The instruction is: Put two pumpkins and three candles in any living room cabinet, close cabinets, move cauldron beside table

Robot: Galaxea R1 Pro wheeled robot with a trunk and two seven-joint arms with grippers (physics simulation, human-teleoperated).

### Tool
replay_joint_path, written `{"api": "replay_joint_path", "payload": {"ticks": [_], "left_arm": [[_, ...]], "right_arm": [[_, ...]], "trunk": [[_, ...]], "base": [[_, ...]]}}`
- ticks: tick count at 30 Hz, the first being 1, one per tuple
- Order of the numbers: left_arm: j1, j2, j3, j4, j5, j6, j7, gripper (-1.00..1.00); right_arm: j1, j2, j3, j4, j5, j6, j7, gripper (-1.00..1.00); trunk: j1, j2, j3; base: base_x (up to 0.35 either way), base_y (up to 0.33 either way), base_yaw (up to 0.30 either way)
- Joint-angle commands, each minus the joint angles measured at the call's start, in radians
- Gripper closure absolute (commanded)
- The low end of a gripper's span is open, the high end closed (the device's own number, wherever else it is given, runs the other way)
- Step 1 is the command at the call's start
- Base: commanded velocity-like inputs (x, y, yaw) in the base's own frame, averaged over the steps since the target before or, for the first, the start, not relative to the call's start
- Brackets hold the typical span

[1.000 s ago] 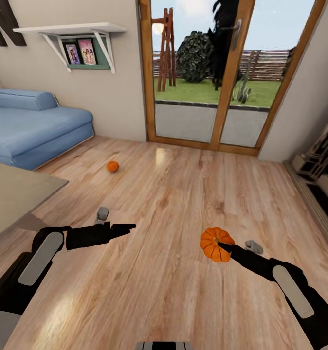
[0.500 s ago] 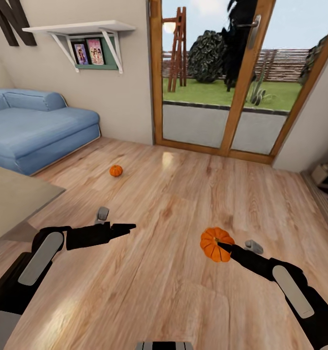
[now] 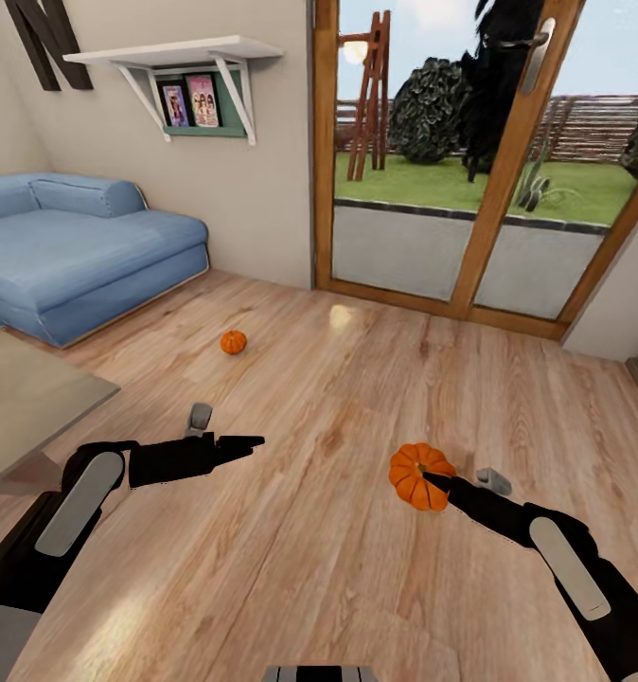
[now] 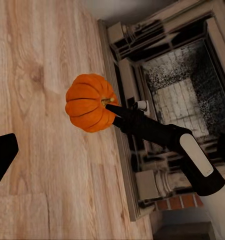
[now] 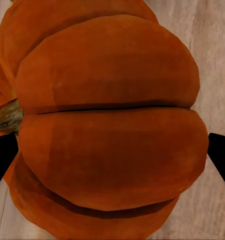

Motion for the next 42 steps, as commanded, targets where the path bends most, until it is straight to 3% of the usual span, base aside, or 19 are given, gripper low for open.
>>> {"api": "replay_joint_path", "payload": {"ticks": [1,14,42], "left_arm": [[-0.001,0.001,-0.001,0.0,-0.004,0.002,-0.006,-1.0],[0.0,0.001,-0.001,0.0,-0.004,0.002,-0.006,-1.0],[-0.001,0.001,-0.001,0.0,-0.006,0.002,-0.006,-1.0]], "right_arm": [[-0.001,-0.001,0.0,0.0,-0.005,0.002,0.002,1.0],[-0.001,0.0,0.001,0.0,-0.006,0.002,0.002,1.0],[-0.001,0.0,0.001,0.0,-0.007,0.002,0.003,1.0]], "trunk": [[0.0,0.0,-0.001],[0.0,0.0,-0.001],[0.0,0.0,0.003]], "base": [[0.317,-0.123,0.044],[0.301,-0.159,0.012],[0.282,-0.19,0.113]]}}
